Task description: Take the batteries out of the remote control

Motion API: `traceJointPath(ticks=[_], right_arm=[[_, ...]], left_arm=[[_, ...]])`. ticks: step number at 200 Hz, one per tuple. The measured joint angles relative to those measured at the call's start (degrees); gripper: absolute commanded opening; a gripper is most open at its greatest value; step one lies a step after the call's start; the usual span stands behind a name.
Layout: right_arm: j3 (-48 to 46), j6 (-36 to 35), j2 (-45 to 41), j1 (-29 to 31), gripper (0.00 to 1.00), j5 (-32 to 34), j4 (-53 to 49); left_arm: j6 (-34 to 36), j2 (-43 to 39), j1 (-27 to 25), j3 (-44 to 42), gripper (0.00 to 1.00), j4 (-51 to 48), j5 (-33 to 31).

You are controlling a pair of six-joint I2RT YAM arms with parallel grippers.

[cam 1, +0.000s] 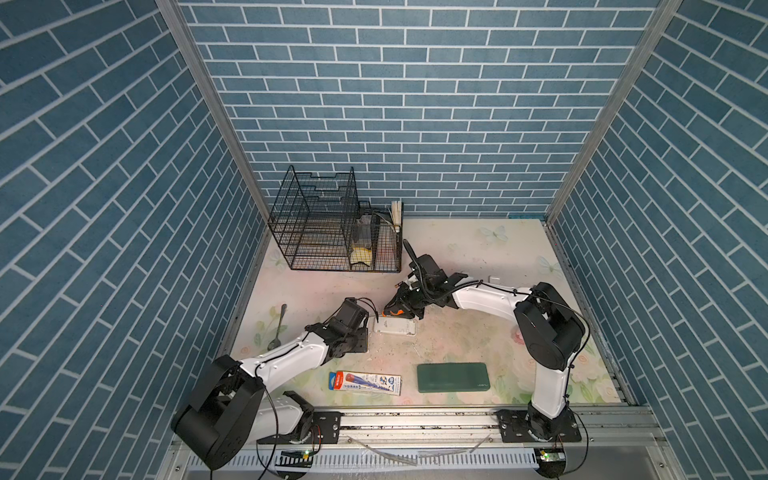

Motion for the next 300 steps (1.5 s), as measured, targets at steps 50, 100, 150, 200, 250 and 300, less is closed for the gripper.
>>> traceJointPath(ticks=[50,100,150,200,250,300], right_arm=[[1.1,0.0,1.1,1.0,0.00,-0.8,0.5],[4.2,-0.7,2.8,2.1,0.00,-2.1,0.8],[3.0,-2.5,0.3,2.0,0.00,1.3,-2.5],[1.0,-2.6,-3.9,1.4,0.00,4.4,-4.0],[0.5,-2.6,-3.9,1.2,0.00,4.9,-4.1],[0.4,-2.6,-3.3,1.2,0.00,4.8,-4.0]], left_arm=[[0.0,0.0,0.0,0.0,0.32,0.0,0.0],[0.0,0.0,0.0,0.0,0.32,0.1,0.2],[0.0,0.0,0.0,0.0,0.31,0.1,0.2],[0.0,0.0,-0.1,0.0,0.31,0.2,0.3],[0.0,0.0,-0.1,0.0,0.30,0.2,0.4],[0.0,0.0,-0.1,0.0,0.30,0.2,0.4]])
